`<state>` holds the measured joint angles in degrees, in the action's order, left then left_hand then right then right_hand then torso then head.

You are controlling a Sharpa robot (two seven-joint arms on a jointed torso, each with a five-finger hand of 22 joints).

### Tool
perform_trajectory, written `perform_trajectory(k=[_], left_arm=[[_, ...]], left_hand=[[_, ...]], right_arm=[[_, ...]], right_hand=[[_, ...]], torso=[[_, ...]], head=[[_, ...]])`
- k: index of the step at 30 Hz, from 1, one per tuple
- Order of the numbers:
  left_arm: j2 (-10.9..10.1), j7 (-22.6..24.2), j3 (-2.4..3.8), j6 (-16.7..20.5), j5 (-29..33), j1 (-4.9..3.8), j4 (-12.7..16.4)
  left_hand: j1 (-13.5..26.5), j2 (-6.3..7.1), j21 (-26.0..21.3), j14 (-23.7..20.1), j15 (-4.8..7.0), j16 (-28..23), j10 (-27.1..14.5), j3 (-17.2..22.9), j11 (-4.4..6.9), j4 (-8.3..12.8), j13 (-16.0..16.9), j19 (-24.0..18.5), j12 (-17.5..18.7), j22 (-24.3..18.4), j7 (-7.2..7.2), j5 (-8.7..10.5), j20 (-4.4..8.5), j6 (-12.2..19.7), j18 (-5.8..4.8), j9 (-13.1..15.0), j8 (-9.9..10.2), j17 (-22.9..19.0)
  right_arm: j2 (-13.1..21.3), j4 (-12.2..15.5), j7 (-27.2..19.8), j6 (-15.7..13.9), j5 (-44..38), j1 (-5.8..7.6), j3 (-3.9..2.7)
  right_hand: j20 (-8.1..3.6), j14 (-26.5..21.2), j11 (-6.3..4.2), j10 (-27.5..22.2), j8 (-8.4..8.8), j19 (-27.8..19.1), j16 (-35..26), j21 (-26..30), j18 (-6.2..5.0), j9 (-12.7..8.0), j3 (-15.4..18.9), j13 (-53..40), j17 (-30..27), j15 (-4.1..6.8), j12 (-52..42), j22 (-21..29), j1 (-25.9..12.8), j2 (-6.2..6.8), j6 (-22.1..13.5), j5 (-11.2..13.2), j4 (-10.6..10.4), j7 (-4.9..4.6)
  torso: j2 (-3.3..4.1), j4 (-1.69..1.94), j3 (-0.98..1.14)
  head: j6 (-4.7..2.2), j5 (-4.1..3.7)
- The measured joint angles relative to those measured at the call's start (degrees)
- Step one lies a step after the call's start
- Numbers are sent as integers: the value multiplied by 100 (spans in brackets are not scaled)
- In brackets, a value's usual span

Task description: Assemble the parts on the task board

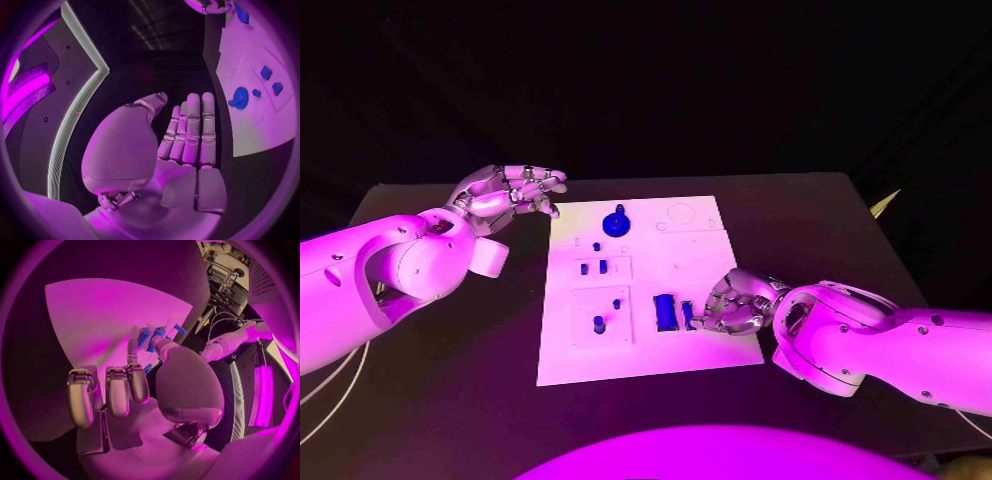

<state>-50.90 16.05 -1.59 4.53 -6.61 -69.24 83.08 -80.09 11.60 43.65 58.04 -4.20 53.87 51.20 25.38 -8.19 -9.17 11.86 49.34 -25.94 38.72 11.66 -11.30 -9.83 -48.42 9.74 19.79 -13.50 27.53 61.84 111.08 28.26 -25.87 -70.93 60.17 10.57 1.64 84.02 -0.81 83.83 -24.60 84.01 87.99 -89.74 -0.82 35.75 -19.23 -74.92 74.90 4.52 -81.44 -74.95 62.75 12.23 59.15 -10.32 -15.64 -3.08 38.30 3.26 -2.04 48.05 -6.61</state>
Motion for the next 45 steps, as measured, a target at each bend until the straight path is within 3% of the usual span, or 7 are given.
perform_trajectory(k=[3, 31, 45], left_arm=[[1, -1, -3, -1, -1, 0, -1], [11, -3, -11, -13, -4, 1, -9], [8, -3, -12, -16, -5, 1, -10]], left_hand=[[0, 0, 0, 0, 0, 0, 0, 0, 0, 0, 0, 0, 0, 0, 0, 0, 0, 0, 0, 0, 0, 0], [-22, -22, -27, 0, 0, 0, 0, 0, 0, 0, -8, 0, -21, -9, 21, 0, 0, 21, 0, -2, 0, 1], [-22, -22, -27, 0, 0, 0, 0, 0, 0, 0, -7, 0, -19, -8, 21, 0, 0, 21, 0, -2, 0, 1]], right_arm=[[18, -16, -39, 44, 2, 0, 0], [-243, -355, -140, 174, -73, 0, -1], [-149, -241, -190, 94, -14, 24, -12]], right_hand=[[0, 0, 0, 0, 0, 0, 0, 0, 0, 0, 3, 0, 0, 0, 0, 0, 42, 38, 0, 0, 3, 0], [0, 0, -21, 21, 0, 0, 0, 0, 0, 5, -40, 1, 4, 0, 0, 2, 341, -38, 0, 0, 87, 0], [0, 0, -21, 21, 0, 0, 0, 0, 0, 4, -51, 1, 3, 0, 0, 3, 340, -39, 0, 0, 98, 0]], torso=[[1, 4, 0], [-2, 8, -8], [-5, -2, -1]], head=[[4, 12], [31, 1], [10, 14]])
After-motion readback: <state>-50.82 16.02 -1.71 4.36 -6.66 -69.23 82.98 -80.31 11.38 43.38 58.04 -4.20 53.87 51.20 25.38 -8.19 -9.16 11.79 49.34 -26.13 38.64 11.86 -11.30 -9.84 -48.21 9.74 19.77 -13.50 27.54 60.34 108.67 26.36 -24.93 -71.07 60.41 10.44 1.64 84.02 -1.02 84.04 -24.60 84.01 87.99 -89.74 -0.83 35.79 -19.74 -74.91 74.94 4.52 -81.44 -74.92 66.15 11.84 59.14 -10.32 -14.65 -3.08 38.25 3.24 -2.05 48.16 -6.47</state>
